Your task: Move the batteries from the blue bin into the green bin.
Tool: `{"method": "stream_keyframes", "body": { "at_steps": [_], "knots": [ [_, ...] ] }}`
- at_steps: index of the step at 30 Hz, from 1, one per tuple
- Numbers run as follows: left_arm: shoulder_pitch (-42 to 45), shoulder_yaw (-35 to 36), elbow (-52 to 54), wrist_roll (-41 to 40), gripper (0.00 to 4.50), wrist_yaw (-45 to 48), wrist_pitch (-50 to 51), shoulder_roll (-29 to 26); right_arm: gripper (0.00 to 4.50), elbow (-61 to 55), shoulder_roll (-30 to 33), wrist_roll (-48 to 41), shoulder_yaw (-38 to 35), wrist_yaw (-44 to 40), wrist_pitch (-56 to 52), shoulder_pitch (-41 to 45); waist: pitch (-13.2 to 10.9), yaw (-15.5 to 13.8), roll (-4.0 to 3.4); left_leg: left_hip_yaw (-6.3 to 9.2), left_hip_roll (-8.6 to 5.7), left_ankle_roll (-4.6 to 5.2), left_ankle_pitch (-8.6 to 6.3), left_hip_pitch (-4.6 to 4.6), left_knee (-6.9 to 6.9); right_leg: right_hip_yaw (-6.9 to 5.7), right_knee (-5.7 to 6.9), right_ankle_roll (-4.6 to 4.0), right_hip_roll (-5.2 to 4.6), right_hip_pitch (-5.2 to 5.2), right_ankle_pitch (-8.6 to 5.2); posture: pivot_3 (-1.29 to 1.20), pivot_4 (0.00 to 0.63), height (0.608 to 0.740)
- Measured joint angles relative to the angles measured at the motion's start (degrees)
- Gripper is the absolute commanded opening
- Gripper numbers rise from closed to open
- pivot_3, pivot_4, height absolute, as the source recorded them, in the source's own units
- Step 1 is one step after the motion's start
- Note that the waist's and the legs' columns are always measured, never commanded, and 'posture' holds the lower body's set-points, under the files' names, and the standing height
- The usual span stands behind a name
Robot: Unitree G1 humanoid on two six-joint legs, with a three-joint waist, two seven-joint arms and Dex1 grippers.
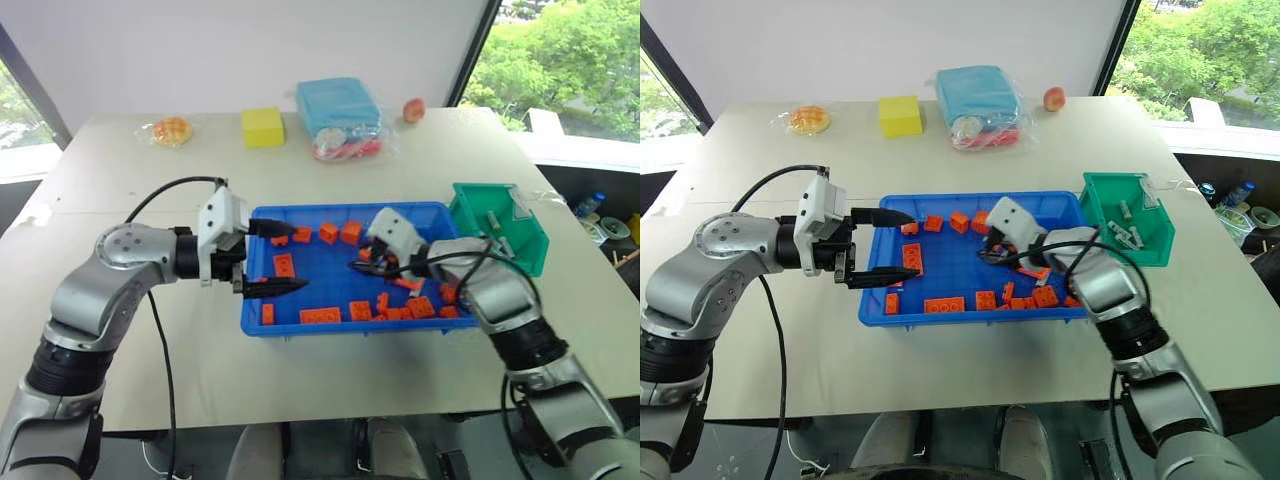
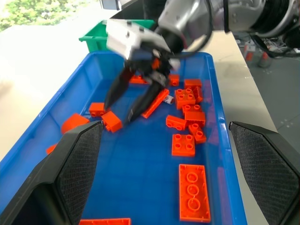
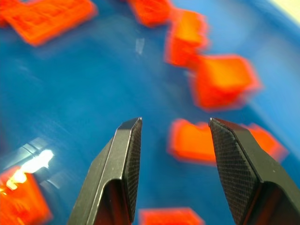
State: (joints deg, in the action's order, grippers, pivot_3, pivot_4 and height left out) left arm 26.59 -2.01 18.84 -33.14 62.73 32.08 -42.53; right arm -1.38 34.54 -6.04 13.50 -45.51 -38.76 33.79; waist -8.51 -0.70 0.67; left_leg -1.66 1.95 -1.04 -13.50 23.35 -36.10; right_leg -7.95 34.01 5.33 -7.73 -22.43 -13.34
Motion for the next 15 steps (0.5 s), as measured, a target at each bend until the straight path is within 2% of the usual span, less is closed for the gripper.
{"method": "stream_keyframes", "body": {
  "at_steps": [4,10,13,15],
  "knots": [
    [0.0,0.0,-0.1,0.0,4.5,-0.3,0.0,0.3,2.32,-4.0,6.0,-0.5,-2.3,-2.1,-2.0,-3.4,0.0,-0.1,0.01,0.0,0.0,0.0,0.0,0.0,0.0,0.0,-0.03,0.04,0.0,-0.01,-0.04,0.0,0.15,0.704],
    [0.0,0.0,-0.3,0.1,4.5,-0.3,-0.2,0.4,2.32,-6.5,7.5,-1.8,-3.1,-3.1,-3.8,-8.1,0.0,0.0,0.0,0.0,0.02,0.0,0.0,0.0,0.0,0.0,-0.03,0.11,0.0,0.01,-0.08,0.0,0.15,0.704],
    [0.0,0.0,-0.4,0.1,4.5,-0.3,-0.2,0.4,3.17,-7.4,7.7,-3.1,-3.7,-3.3,-5.3,-9.1,0.0,0.0,0.01,0.0,0.02,0.0,0.0,0.0,0.0,0.0,-0.03,0.1,0.0,0.0,-0.07,0.0,0.15,0.704],
    [0.0,0.0,-0.4,0.1,4.5,-0.3,-0.3,0.4,4.23,-7.4,7.6,-3.2,-4.1,-2.9,-5.6,-9.1,0.0,-0.1,0.01,0.01,0.02,0.0,0.0,0.0,-0.02,0.0,-0.03,0.1,0.0,-0.04,-0.08,0.0,0.15,0.704]
  ]
}}
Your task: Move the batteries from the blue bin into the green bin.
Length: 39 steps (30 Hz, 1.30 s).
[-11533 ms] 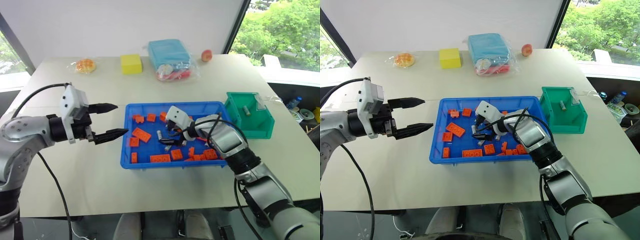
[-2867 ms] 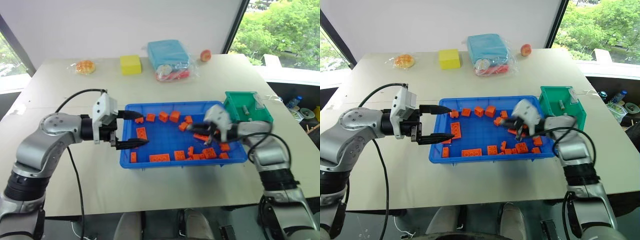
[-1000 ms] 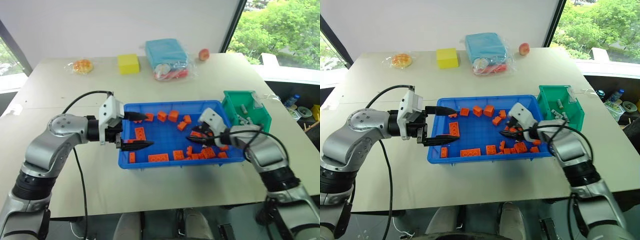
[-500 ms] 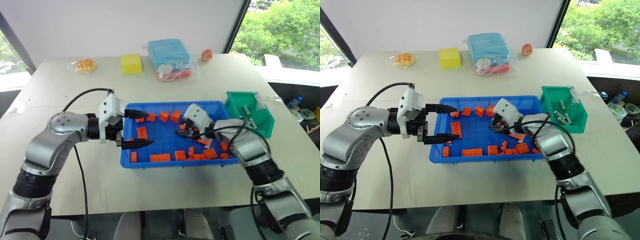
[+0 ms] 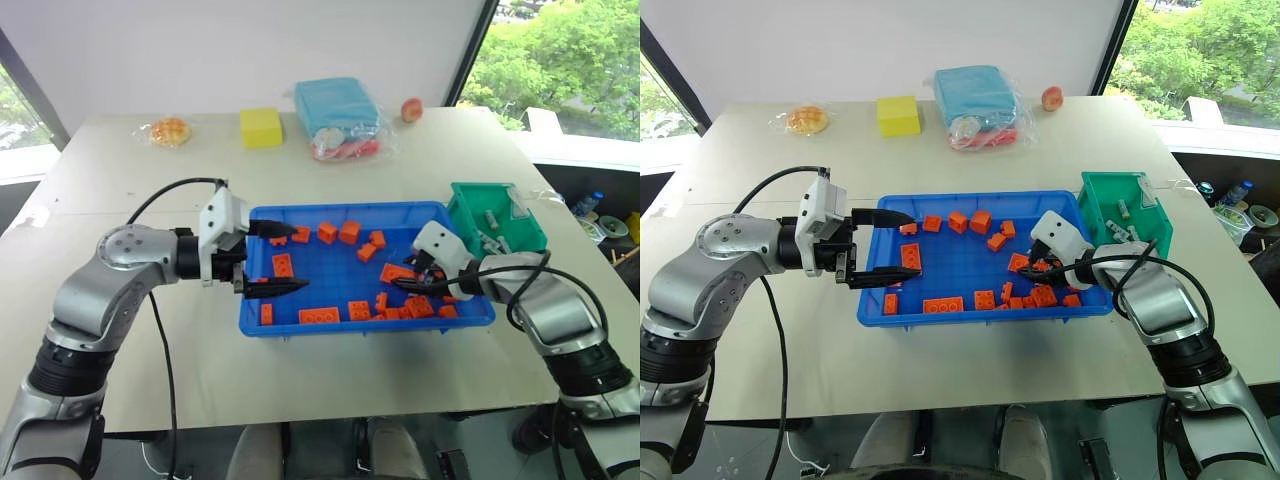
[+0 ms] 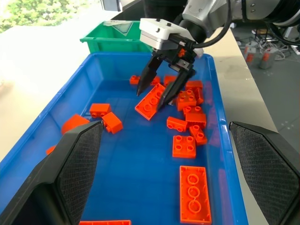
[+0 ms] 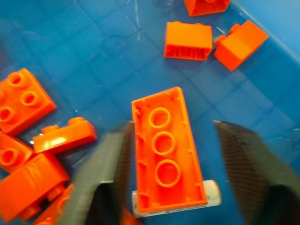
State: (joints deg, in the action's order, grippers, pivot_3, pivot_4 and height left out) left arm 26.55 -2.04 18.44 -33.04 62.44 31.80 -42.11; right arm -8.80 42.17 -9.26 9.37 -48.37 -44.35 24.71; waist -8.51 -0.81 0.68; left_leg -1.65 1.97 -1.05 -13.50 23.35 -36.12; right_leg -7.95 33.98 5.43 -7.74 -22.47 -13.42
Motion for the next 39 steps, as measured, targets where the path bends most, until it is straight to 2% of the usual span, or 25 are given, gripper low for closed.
{"method": "stream_keyframes", "body": {
  "at_steps": [1,10,13,18,22,30,34,37,39],
  "knots": [
    [0.0,0.0,0.0,0.0,4.5,0.0,0.0,0.0,4.48,0.1,0.0,0.2,0.0,0.5,0.4,0.0,0.0,0.0,0.0,0.01,0.0,0.0,0.0,-0.01,0.0,0.0,-0.01,0.0,0.0,-0.07,-0.01,0.0,0.15,0.704],
    [0.0,0.0,-0.3,0.0,4.5,0.0,-0.1,-0.3,4.48,3.6,-0.7,1.8,1.0,1.6,3.6,-1.3,0.0,0.0,0.01,-0.01,0.0,0.0,0.0,0.0,0.0,0.0,-0.01,-0.01,0.0,0.04,0.0,0.0,0.15,0.704],
    [0.0,0.1,-0.3,0.0,4.5,0.0,-0.2,-0.4,3.64,4.5,-0.9,1.8,1.0,1.9,4.8,-1.3,0.0,0.0,0.02,0.01,0.0,0.0,0.0,-0.01,0.0,0.0,0.0,-0.01,0.01,0.04,0.0,0.0,0.15,0.704],
    [0.1,0.1,-0.7,0.4,4.5,0.0,-1.1,-0.5,1.2,5.7,-3.9,1.8,1.1,2.8,5.8,-0.7,0.0,0.1,0.03,0.01,0.0,0.0,0.0,-0.02,0.0,0.0,0.0,-0.01,0.01,0.05,0.0,0.0,0.15,0.704],
    [0.3,0.1,-1.5,0.7,4.5,0.1,-1.4,-0.4,1.2,5.7,-6.4,1.9,2.4,3.3,4.7,1.7,0.0,0.1,0.0,0.01,0.0,0.0,0.0,-0.01,0.0,0.0,0.01,-0.03,0.01,0.0,0.01,0.0,0.15,0.704],
    [0.0,0.1,-1.5,1.1,4.5,0.2,-1.5,-0.5,1.2,2.4,-5.5,0.4,0.9,3.2,0.4,4.4,0.0,0.1,0.0,0.01,-0.01,0.0,0.0,0.0,0.0,0.0,0.0,-0.06,0.0,-0.04,0.04,0.0,0.15,0.704],
    [0.2,0.1,-1.7,1.2,4.5,0.6,-2.1,-0.2,1.2,2.6,-9.6,1.1,4.2,3.4,1.1,9.0,0.0,0.5,0.01,0.0,0.06,0.0,0.0,-0.02,0.09,0.0,0.08,-0.07,0.09,-0.01,0.05,0.0,0.15,0.704],
    [0.8,-0.1,-2.6,1.4,4.5,0.9,-2.3,0.0,1.2,5.1,-16.4,1.8,8.8,4.0,2.1,11.3,0.0,0.5,0.01,0.01,0.07,0.01,0.01,-0.01,0.09,0.0,0.13,-0.08,0.1,-0.02,0.09,0.0,0.15,0.704],
    [1.3,-0.3,-2.7,1.5,4.5,1.1,-2.5,0.4,2.19,6.8,-19.8,2.1,11.4,4.5,2.4,12.2,0.0,0.4,-0.03,0.01,0.05,0.01,0.01,0.0,0.05,0.0,0.14,-0.15,0.09,-0.02,0.16,0.0,0.15,0.704]
  ]
}}
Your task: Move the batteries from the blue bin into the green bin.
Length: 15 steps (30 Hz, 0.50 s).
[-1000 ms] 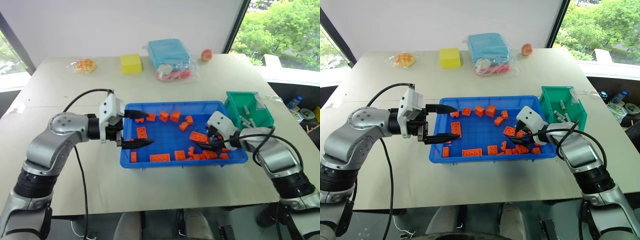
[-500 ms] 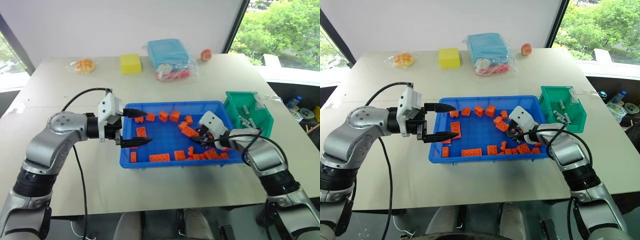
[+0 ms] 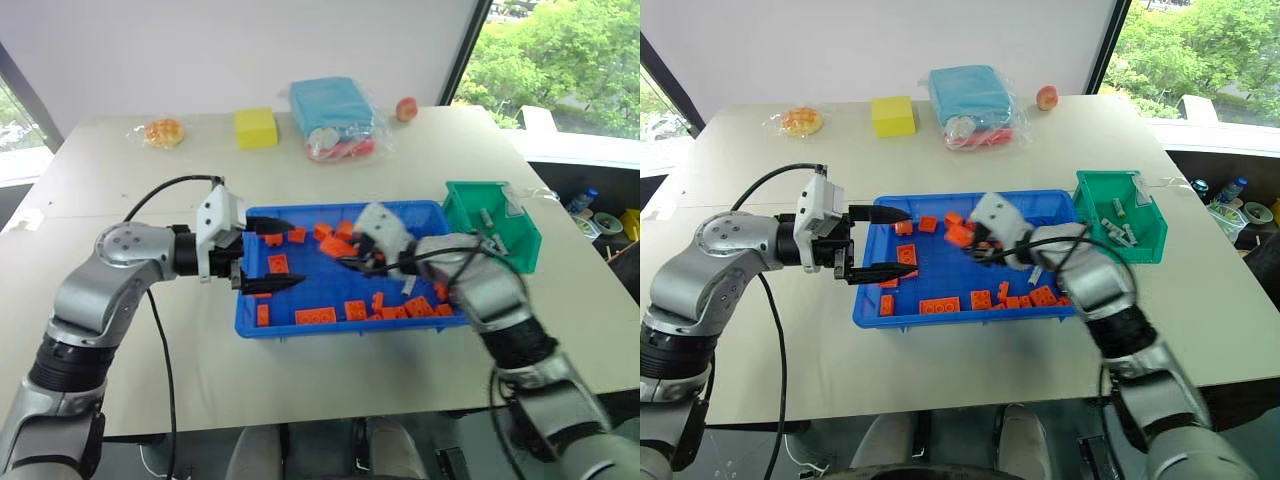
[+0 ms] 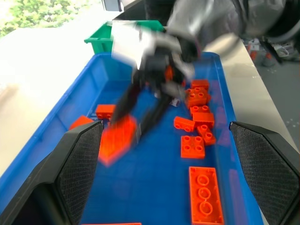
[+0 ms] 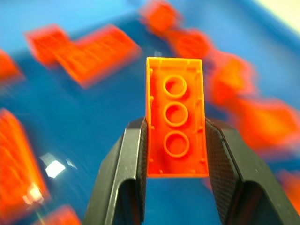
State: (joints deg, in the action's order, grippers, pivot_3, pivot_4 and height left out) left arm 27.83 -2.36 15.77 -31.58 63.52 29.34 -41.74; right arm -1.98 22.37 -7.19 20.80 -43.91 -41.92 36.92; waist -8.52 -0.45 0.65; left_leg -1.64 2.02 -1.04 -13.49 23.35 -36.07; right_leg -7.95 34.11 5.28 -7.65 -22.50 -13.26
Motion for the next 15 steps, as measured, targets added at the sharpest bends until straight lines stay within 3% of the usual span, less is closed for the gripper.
{"method": "stream_keyframes", "body": {
  "at_steps": [3,6,9,12,15],
  "knots": [
    [-0.1,-0.2,0.0,0.2,4.5,0.1,0.0,0.0,3.67,1.0,1.7,2.5,2.2,0.2,1.1,1.9,0.0,-0.7,-0.04,0.12,-0.12,0.0,0.0,0.05,-0.15,0.04,-0.09,-0.16,-0.03,-0.09,-0.09,0.0,0.15,0.704],
    [-0.5,-0.1,0.1,0.3,4.5,0.2,-0.1,-0.3,3.67,-1.1,8.1,3.2,-0.1,-0.6,-1.4,2.6,0.0,-1.2,0.01,0.09,-0.15,0.0,-0.01,0.05,-0.15,0.14,-0.18,-0.18,-0.05,-0.06,-0.11,0.0,0.15,0.704],
    [-1.7,-0.1,0.4,0.4,4.5,0.2,-0.1,-0.6,3.67,-7.6,14.0,-0.1,-7.0,-2.2,-10.1,2.0,0.0,-1.6,0.0,0.07,-0.12,-0.01,-0.01,0.04,-0.05,0.14,-0.12,-0.17,-0.02,-0.13,-0.1,0.0,0.15,0.704],
    [-2.9,-0.1,1.3,0.3,4.5,0.3,-0.1,-1.1,3.67,-17.3,18.9,-7.4,-13.3,-5.2,-24.4,0.5,0.0,-1.7,0.0,0.09,-0.06,0.0,-0.01,0.04,0.09,0.11,-0.05,-0.23,0.05,-0.03,-0.13,0.0,0.15,0.704],
    [-3.0,-0.1,1.4,0.3,4.5,0.6,-0.2,-1.6,3.67,-23.4,18.3,-13.2,-20.3,-3.9,-42.8,0.4,0.0,-1.5,0.04,0.08,0.0,-0.01,-0.01,-0.02,0.06,0.11,-0.04,-0.28,0.06,-0.06,-0.14,0.0,0.15,0.704]
  ]
}}
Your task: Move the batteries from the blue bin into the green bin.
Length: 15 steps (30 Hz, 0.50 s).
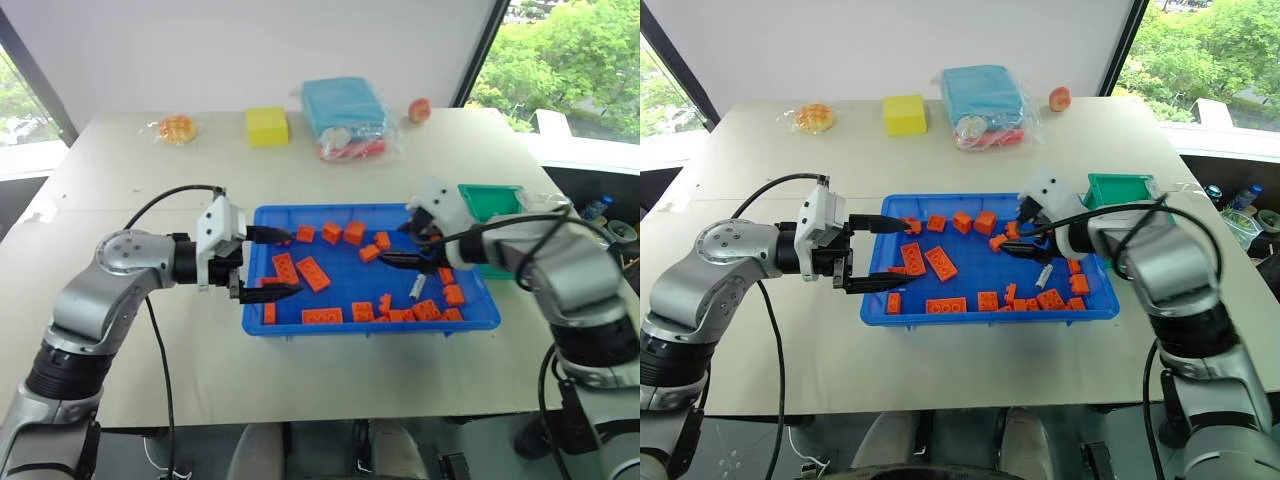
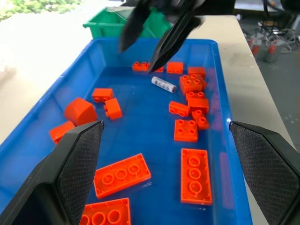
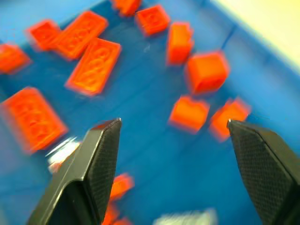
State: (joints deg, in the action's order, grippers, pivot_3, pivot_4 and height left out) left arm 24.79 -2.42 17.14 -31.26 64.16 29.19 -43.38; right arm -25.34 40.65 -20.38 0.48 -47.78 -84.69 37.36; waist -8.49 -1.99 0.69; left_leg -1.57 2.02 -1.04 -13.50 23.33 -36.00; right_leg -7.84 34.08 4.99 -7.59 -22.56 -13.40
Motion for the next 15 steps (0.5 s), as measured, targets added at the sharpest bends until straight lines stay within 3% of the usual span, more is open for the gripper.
{"method": "stream_keyframes", "body": {
  "at_steps": [3,8,15],
  "knots": [
    [0.1,-0.1,-0.1,0.1,4.5,-0.1,-0.1,0.3,3.67,-0.2,-2.6,-4.6,-4.8,6.4,-6.8,-2.2,0.0,-0.2,0.02,-0.01,0.01,-0.03,-0.02,-0.01,-0.05,-0.02,-0.09,0.11,-0.05,-0.12,-0.13,0.0,0.15,0.704],
    [1.1,-0.8,-0.2,0.5,4.5,-0.2,-0.7,1.6,3.67,4.4,-7.6,-10.6,-9.7,21.5,-7.4,-5.2,0.0,-0.3,-0.01,-0.05,-0.06,-0.01,-0.01,0.07,-0.1,0.0,-0.13,-0.1,-0.11,-0.11,0.01,0.0,0.15,0.704],
    [1.3,-1.1,-0.1,0.7,4.5,-0.6,-0.8,1.9,3.67,10.0,-8.3,-16.1,-13.0,38.3,-7.4,-6.5,0.0,-0.2,-0.01,-0.06,-0.07,0.01,0.0,0.08,-0.04,-0.01,-0.07,-0.08,-0.06,-0.05,0.01,0.0,0.15,0.704]
  ]
}}
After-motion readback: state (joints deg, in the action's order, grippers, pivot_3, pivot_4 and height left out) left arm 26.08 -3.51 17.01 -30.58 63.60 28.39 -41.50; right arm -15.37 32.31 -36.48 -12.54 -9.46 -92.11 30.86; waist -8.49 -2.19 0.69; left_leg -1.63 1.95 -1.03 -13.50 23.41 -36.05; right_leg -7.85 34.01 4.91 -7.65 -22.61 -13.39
